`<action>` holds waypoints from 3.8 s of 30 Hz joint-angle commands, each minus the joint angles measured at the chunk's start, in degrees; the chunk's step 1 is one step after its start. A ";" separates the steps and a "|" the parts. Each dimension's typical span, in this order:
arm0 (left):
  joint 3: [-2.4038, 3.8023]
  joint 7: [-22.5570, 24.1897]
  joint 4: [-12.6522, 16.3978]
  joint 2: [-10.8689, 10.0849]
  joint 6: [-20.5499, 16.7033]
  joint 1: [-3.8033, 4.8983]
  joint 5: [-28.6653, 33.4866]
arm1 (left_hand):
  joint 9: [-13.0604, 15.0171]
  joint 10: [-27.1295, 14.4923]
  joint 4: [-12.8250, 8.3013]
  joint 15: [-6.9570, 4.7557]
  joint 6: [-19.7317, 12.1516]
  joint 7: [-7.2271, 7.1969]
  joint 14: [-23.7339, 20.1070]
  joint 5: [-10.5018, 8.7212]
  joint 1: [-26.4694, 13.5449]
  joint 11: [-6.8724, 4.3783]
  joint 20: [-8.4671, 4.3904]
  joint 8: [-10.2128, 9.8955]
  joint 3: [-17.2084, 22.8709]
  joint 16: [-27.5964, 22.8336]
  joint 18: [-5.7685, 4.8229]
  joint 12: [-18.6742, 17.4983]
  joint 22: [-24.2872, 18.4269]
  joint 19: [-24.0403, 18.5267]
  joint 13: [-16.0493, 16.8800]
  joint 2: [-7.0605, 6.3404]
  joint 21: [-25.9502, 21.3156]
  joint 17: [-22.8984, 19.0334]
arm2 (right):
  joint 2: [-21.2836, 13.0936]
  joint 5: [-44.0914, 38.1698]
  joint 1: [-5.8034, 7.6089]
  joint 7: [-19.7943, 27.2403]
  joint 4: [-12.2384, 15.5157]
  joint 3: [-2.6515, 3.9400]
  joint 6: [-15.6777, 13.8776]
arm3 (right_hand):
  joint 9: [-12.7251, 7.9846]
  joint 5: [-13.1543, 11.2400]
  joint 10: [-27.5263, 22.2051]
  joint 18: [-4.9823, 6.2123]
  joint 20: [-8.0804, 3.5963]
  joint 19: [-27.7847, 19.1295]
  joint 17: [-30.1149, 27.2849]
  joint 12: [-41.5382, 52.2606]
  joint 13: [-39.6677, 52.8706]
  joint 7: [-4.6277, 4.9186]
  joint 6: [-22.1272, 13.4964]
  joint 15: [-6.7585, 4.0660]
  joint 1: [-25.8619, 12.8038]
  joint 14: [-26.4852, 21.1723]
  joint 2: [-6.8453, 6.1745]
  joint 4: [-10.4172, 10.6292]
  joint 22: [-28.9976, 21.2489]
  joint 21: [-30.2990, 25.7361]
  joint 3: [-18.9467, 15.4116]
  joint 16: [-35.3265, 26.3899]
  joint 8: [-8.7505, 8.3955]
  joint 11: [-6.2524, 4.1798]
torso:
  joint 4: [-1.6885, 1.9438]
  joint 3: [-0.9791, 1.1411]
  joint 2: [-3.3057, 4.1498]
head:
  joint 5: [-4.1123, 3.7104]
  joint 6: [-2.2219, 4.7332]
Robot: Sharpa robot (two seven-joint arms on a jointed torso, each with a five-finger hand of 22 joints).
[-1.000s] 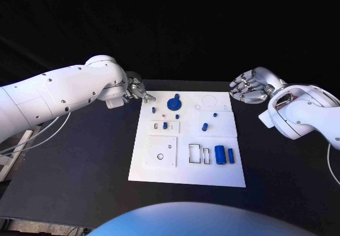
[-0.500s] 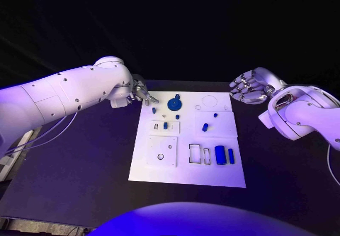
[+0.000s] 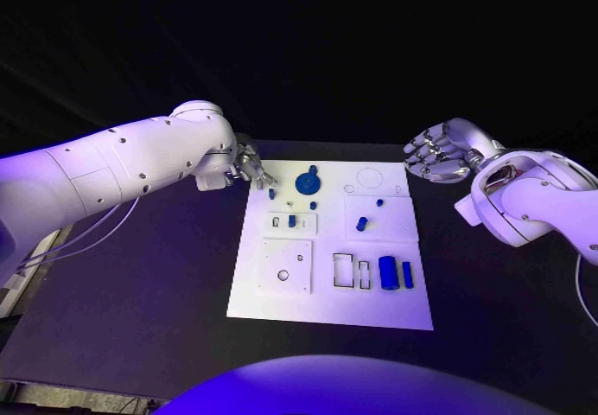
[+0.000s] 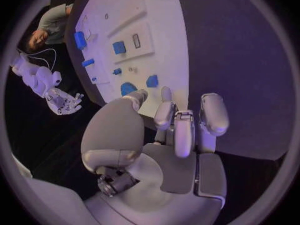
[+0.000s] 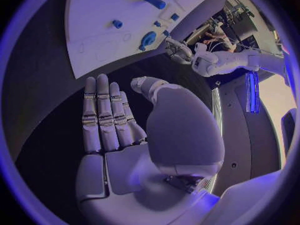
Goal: Assemble the parts on the task board
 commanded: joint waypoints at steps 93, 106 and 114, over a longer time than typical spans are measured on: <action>-0.29 3.20 9.16 -6.01 -5.44 -0.35 10.18 | 4.32 1.76 -9.72 -0.23 0.14 -0.81 5.96 -10.15 9.21 -0.69 -0.13 6.78 31.42 0.21 -0.55 0.92 4.22 1.23 1.23 -0.19 -0.64 15.07 | 0.13 -0.54 -0.03 0.78 -0.08 0.01 -0.25 | -0.18 0.46 -0.38 0.70 0.34 -0.26 -0.03 -0.21 -0.36 0.02 -0.12 0.03 -0.37 -0.45 0.03 0.32 -0.71 -0.17 -0.15 -0.52 -0.04 0.20 | 0.13 0.03 -0.14 | 0.31 -0.01; -0.31 6.48 19.50 -11.10 -11.89 -2.30 1.53 | 4.55 2.25 -10.94 -0.32 0.80 -0.95 5.96 -9.47 8.99 -0.83 -0.22 7.02 32.48 0.21 -0.64 1.17 4.54 1.49 1.60 -0.91 -0.34 15.07 | -0.07 -0.41 -0.05 0.79 -0.09 0.01 -0.14 | -0.18 0.46 -0.38 0.70 0.34 -0.26 -0.03 -0.21 -0.36 0.02 -0.12 0.03 -0.37 -0.45 0.03 0.32 -0.71 -0.17 -0.15 -0.52 -0.04 0.20 | 0.27 -0.05 -0.14 | 0.88 -0.01; -0.39 7.12 22.85 -12.01 -13.47 -3.83 -1.94 | 4.57 2.42 -11.19 -0.35 0.97 -0.98 5.96 -9.40 8.95 -0.87 -0.24 7.04 32.80 0.21 -0.67 1.27 4.65 1.60 1.74 -1.08 -0.22 15.07 | -0.07 -0.34 -0.12 0.82 -0.08 0.01 -0.06 | -0.18 0.46 -0.38 0.70 0.34 -0.26 -0.03 -0.21 -0.36 0.02 -0.12 0.03 -0.37 -0.45 0.03 0.32 -0.71 -0.17 -0.15 -0.52 -0.04 0.20 | 0.25 -0.10 -0.14 | 1.05 -0.01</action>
